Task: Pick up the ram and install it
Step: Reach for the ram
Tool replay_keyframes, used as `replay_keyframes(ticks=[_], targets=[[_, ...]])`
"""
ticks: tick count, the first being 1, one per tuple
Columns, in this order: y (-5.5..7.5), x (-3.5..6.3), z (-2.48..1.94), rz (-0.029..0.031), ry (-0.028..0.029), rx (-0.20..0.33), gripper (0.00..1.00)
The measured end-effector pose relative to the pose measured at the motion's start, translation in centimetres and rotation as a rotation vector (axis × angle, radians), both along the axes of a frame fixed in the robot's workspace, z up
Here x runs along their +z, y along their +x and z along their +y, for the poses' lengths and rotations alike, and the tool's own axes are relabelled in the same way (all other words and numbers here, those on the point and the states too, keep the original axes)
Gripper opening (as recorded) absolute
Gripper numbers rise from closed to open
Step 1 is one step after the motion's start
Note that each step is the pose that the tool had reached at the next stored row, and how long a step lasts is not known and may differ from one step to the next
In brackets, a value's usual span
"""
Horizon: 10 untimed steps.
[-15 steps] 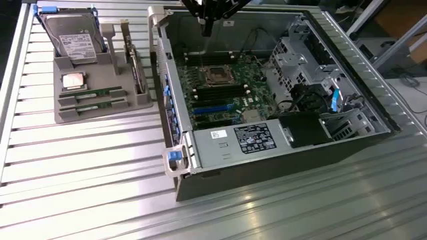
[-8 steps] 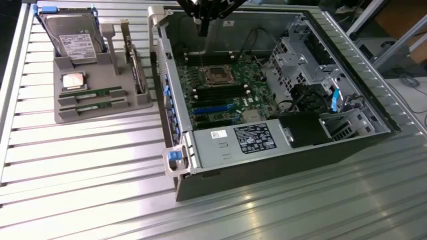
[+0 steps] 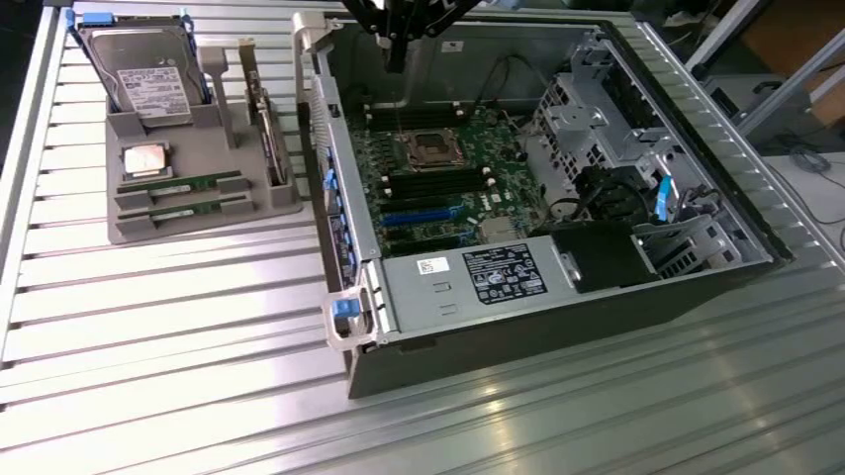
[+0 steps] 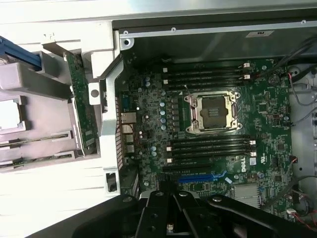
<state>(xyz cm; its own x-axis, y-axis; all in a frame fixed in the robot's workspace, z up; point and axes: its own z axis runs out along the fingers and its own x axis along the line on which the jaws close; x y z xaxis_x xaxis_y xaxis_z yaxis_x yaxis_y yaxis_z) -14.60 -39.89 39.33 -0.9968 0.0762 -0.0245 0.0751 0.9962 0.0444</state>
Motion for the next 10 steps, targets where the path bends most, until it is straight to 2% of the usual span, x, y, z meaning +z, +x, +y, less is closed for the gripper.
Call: replay_keyframes(ticks=[10], targets=[[-0.87,0.0,0.0,-0.0001,0.0,0.0,0.11]])
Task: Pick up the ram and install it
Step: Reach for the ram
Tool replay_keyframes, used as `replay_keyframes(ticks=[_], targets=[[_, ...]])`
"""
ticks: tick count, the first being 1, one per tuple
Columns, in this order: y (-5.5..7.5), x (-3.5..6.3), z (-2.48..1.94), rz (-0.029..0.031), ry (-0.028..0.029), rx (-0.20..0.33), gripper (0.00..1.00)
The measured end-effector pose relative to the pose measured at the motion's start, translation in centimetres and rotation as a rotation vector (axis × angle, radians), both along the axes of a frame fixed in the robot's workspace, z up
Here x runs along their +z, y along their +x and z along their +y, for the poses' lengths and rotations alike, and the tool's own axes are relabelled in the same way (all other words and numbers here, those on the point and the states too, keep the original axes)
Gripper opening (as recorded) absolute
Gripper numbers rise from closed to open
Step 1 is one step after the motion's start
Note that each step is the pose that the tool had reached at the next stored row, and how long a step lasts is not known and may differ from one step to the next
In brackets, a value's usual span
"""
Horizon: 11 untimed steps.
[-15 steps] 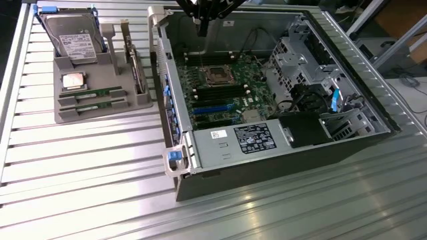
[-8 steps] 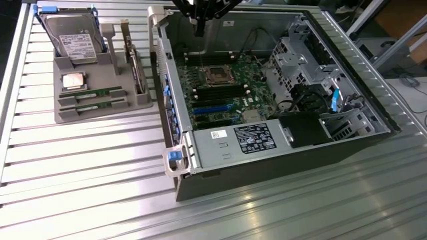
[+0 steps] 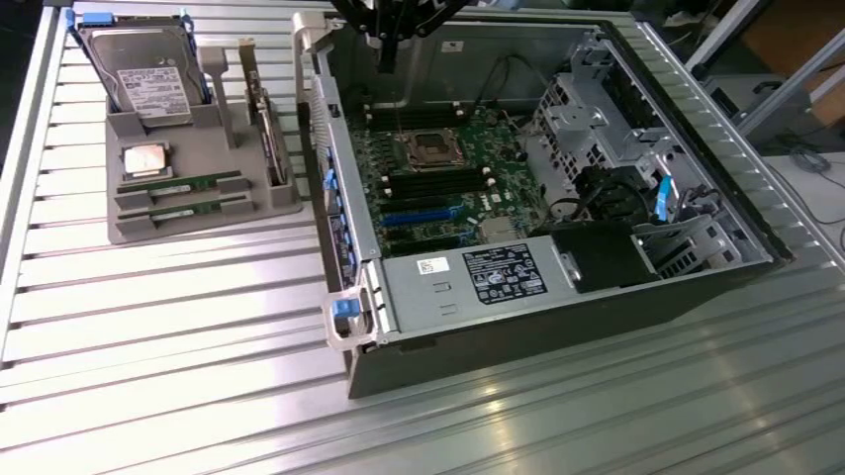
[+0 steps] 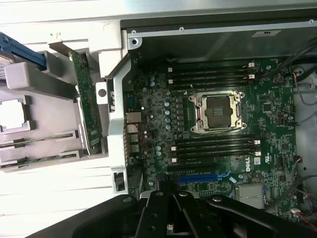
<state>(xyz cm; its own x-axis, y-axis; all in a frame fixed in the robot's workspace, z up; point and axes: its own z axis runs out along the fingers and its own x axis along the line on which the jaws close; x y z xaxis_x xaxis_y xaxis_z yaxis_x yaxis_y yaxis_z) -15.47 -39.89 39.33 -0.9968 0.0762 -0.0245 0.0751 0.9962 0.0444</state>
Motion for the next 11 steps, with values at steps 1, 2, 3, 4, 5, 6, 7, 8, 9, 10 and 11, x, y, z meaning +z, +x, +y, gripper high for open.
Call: replay_keyframes(ticks=[1,2,3,4,5,6,7,8,9,10,11], targets=[[-0.1,0.0,0.0,0.0001,0.0,0.0,0.11],[-0.23,0.0,0.0,0.0,0.0,0.0,0.11],[-0.31,0.0,0.0,0.0,0.0,0.0,0.11],[-0.37,0.0,0.0,0.0,0.0,0.0,0.11],[-0.41,0.0,0.0,0.0,0.0,0.0,0.11],[-0.53,0.0,0.0,0.0,0.0,0.0,0.11],[-0.59,0.0,0.0,0.0,0.0,0.0,0.11],[-0.65,0.0,0.0,0.0,0.0,0.0,0.11],[-0.69,0.0,0.0,0.0,0.0,0.0,0.11],[-0.75,0.0,0.0,0.0001,0.0,0.0,0.11],[-0.84,0.0,0.0,0.0,0.0,0.0,0.11]])
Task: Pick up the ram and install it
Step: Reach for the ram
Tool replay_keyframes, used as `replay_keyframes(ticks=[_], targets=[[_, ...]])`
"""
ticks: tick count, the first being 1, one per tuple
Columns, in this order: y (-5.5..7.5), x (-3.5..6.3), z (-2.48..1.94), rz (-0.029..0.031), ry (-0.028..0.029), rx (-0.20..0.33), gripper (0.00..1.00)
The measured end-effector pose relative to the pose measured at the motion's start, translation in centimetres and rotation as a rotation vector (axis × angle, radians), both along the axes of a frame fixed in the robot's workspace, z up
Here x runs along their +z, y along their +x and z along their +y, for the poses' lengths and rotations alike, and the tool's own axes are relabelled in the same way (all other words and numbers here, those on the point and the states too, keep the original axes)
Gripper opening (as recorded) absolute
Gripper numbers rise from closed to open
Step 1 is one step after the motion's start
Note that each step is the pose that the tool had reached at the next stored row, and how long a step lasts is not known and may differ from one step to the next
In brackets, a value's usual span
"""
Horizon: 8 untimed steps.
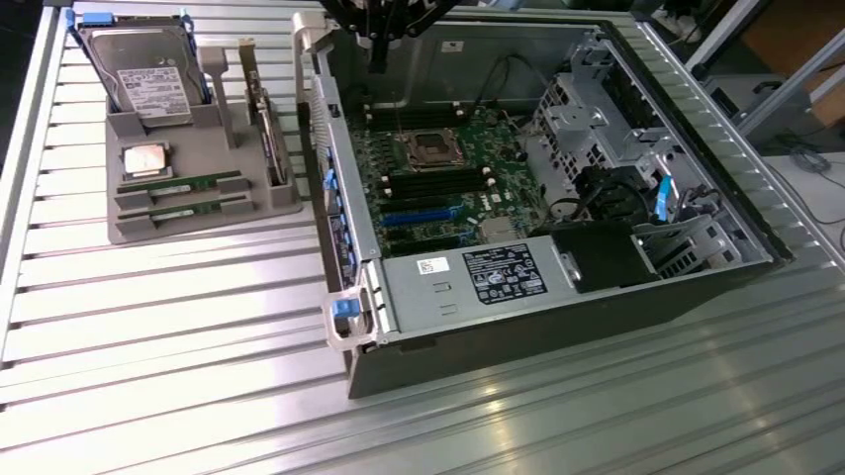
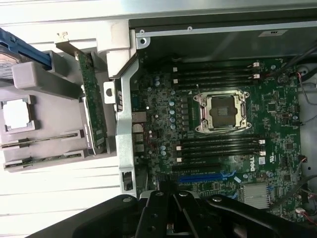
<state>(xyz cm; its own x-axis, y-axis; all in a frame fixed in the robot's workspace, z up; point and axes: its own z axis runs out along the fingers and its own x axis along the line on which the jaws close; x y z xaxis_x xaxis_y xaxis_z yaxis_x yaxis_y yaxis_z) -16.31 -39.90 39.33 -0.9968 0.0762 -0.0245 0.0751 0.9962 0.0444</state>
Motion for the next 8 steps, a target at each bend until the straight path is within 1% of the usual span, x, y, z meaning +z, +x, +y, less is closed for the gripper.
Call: replay_keyframes(ticks=[8], targets=[[-0.54,0.0,0.0,0.0001,0.0,0.0,0.11]])
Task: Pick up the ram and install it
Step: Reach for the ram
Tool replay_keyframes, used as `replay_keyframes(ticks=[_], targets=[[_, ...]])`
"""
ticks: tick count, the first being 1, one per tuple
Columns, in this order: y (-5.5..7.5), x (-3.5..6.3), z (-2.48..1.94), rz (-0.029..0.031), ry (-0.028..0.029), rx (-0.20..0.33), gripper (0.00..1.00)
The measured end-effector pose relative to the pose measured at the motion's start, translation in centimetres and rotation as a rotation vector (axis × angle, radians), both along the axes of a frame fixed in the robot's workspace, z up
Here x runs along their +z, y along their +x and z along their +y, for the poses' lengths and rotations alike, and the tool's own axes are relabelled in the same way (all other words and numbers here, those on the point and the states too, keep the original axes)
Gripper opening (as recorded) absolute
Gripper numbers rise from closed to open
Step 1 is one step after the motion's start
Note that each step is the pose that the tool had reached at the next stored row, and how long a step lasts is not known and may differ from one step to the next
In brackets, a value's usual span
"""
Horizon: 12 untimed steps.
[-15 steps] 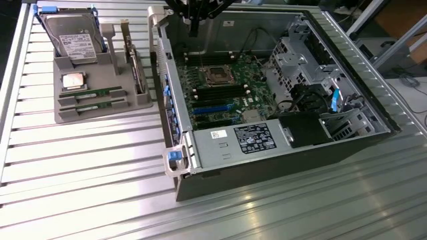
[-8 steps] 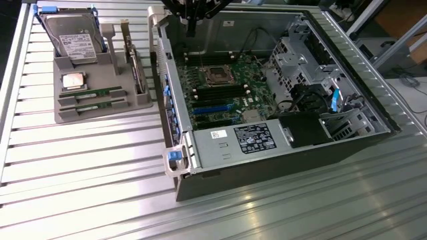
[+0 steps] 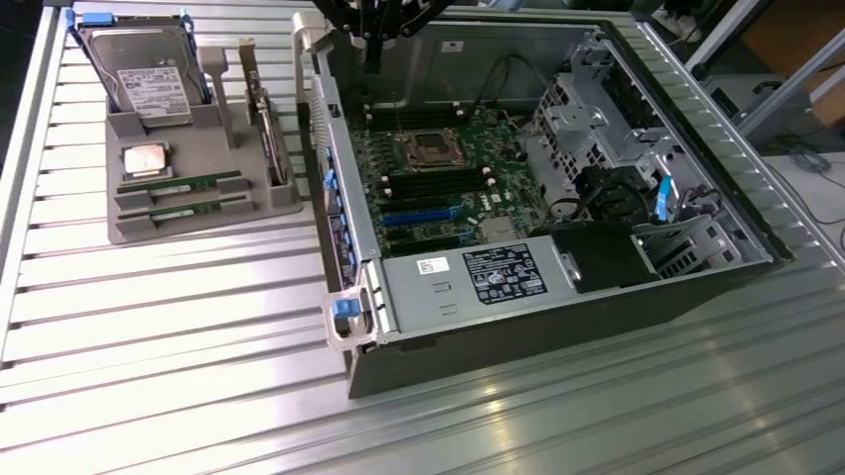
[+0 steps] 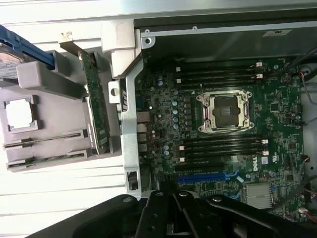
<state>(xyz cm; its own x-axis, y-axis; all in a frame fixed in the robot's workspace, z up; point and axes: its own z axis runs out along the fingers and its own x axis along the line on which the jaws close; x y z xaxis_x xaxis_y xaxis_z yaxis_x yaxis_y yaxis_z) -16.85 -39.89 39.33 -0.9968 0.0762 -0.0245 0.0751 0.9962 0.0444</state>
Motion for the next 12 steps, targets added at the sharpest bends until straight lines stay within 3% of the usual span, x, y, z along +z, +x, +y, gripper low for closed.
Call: replay_keyframes(ticks=[12], targets=[[-1.08,0.0,0.0,0.0,0.0,0.0,0.11]])
